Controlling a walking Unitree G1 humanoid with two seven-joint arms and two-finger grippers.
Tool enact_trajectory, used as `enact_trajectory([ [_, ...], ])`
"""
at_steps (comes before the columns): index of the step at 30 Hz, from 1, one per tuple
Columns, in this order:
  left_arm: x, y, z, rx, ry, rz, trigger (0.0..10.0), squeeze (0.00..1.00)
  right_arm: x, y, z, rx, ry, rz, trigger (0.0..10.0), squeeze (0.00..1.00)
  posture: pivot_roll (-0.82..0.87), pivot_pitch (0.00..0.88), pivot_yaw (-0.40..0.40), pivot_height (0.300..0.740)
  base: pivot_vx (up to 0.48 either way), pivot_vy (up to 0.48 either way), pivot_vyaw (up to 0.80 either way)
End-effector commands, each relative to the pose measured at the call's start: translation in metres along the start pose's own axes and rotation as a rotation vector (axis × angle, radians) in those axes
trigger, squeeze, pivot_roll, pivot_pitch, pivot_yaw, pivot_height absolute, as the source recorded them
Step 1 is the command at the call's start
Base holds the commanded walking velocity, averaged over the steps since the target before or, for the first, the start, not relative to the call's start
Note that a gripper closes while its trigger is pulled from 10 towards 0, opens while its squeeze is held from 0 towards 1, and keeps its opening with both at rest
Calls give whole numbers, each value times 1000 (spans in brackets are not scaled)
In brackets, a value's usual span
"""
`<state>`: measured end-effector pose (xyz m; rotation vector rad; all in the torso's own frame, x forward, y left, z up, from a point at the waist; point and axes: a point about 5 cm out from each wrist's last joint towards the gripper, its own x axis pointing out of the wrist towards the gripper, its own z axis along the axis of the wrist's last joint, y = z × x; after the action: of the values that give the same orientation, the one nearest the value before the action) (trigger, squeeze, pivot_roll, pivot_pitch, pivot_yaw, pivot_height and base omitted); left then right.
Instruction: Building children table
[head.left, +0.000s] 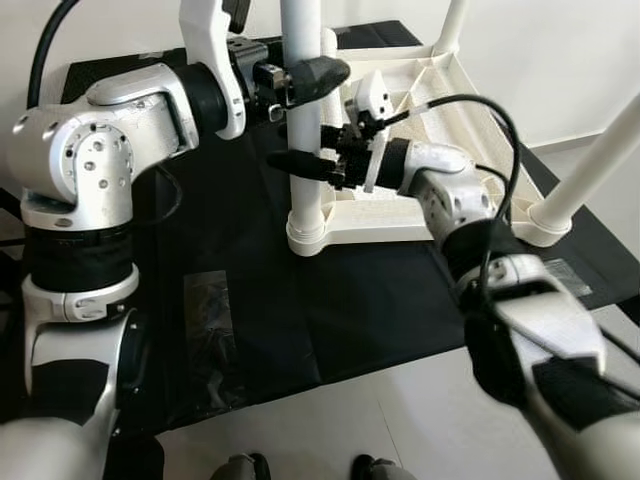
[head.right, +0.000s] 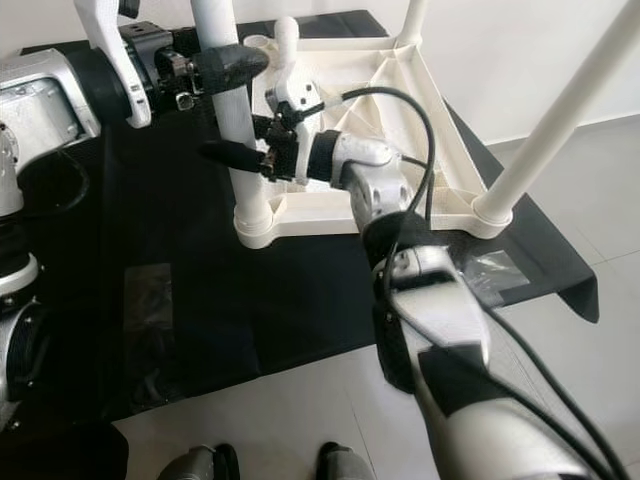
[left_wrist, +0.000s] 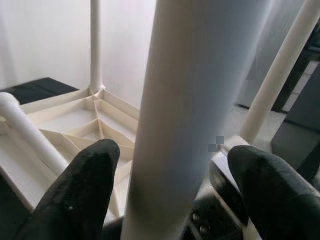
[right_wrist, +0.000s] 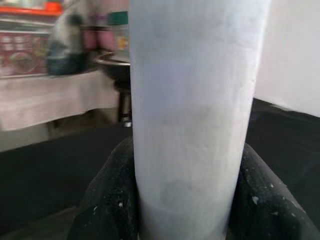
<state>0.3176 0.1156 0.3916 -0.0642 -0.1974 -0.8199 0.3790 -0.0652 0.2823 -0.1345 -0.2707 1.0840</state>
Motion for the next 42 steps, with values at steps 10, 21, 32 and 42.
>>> enact_trajectory([
  [10, 0, 2, 1, -22, -7, 4, 10000, 0, 16, 78, -48, 146, 147, -561, 0, 0, -77, 172, -19, 740, 0, 0, 0],
  [21, 2, 0, 1, -16, -14, 5, 2902, 0, 30, 95, -30, 184, 126, -499, 0, 0, -80, 149, -20, 740, 0, 0, 0],
  [32, 3, -1, 1, -5, -16, -6, 0, 0, 28, 79, -9, 136, 153, -352, 10000, 0, -75, 173, -23, 740, 0, 0, 0],
  [42, 0, -3, 2, -2, -7, 1, 0, 0, -2, 32, 22, -84, 69, 279, 10000, 1000, -40, 222, -34, 740, 0, 0, 0],
])
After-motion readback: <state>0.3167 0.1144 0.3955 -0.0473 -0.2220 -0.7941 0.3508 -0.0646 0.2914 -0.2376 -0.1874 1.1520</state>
